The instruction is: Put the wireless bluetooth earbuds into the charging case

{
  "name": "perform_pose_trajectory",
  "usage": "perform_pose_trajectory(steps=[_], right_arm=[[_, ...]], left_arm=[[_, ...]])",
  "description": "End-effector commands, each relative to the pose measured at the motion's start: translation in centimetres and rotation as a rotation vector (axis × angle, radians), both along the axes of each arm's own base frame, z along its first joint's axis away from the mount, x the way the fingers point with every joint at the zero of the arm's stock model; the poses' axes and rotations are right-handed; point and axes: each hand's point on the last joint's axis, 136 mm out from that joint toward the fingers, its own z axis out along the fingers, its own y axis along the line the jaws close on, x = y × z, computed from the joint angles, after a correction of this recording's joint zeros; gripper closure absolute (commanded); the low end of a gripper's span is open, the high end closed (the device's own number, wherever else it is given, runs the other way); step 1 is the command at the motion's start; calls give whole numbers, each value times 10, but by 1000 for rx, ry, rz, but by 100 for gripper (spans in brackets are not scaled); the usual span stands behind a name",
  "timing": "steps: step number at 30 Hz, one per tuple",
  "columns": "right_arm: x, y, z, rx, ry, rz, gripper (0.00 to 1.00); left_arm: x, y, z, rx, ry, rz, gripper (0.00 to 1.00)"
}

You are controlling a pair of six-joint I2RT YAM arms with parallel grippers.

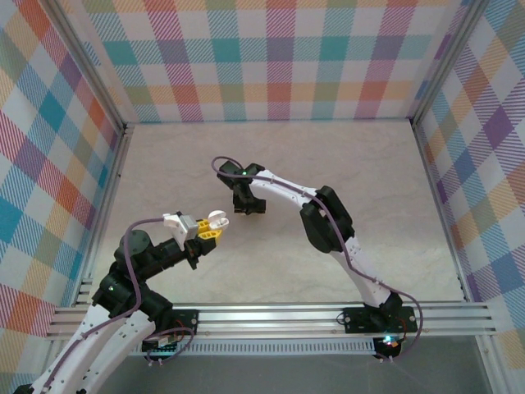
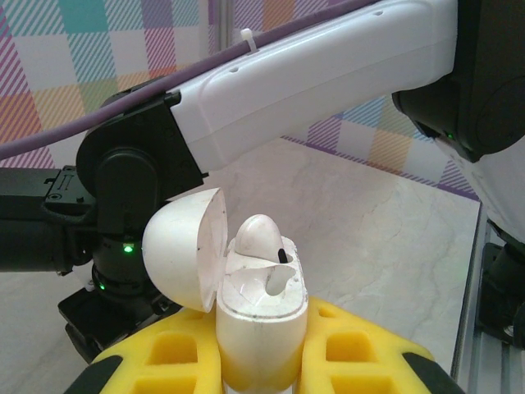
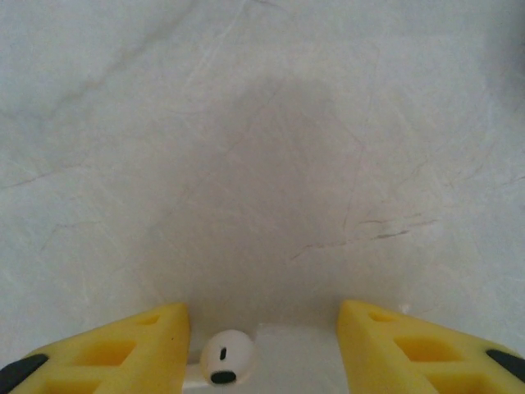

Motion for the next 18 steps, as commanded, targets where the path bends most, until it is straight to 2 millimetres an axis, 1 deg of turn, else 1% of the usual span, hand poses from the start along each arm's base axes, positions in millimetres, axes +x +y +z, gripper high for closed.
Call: perform_pose_trajectory(steps=[1,8,14,18], right_arm=[[-22,1,5,26,64,47,48],[-28,18,10,129,96,52,50],[-25,23,-2,149,113,68,55],[-25,25,-5,161,127,80,61]], left_arm=[[-6,-1,12,-25,-20,-22,100],[-7,-1,13,-30,-17,-23,100],[-8,-1,11,-29,-14,-29,100],[-9,0,11,-26,-15,-26,100]])
